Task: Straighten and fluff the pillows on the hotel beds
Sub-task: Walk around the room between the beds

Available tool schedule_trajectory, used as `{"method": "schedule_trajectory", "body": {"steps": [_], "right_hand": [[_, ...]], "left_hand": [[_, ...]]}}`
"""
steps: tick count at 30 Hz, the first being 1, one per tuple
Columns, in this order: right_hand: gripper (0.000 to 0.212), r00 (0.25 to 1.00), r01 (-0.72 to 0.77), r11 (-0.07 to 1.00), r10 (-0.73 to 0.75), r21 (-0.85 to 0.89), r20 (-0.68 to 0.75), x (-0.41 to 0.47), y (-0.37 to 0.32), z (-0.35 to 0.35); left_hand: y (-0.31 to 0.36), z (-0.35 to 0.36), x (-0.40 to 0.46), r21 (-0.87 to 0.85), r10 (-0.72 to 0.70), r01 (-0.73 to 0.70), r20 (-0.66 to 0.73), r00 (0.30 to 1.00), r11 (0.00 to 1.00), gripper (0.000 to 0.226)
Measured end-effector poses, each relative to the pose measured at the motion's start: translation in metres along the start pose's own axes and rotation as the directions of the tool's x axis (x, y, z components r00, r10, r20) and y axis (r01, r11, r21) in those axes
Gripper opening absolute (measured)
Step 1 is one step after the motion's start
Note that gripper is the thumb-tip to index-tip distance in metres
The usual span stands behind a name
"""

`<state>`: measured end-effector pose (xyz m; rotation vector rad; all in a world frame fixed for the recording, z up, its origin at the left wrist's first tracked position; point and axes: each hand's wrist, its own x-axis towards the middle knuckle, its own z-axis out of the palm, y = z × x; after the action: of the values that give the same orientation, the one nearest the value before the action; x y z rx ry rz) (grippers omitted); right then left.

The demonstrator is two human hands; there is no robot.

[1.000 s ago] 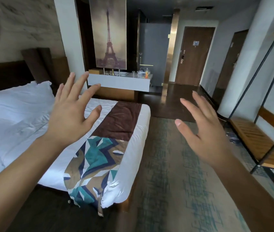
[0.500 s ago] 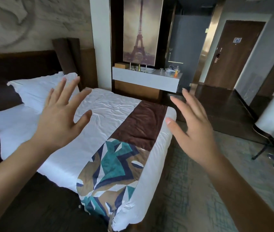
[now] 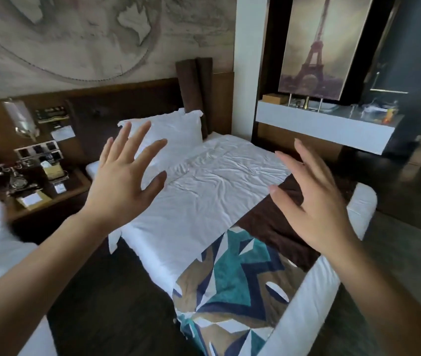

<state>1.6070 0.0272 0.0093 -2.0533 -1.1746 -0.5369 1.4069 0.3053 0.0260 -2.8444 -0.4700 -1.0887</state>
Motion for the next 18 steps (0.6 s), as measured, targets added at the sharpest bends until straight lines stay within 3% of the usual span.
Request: {"method": "schedule_trajectory", "body": {"steps": [10,18], "right_hand": [[0.062,0.987,0.089,0.992,-0.101,0.091,0.126,0.097,-0.026,0.158],[0.063,0.982,0.138,0.977,-0.156,0.164,0.104,0.198,-0.116,0.277]], "left_hand": [[-0.162,0.037,-0.006,0.1,-0.19,0.187,0.024,0.981,0.977,0.057],[-0.319,0.016,0.022,0.17,-0.197,0.188,0.034,0.98,0.967,0.066]]}}
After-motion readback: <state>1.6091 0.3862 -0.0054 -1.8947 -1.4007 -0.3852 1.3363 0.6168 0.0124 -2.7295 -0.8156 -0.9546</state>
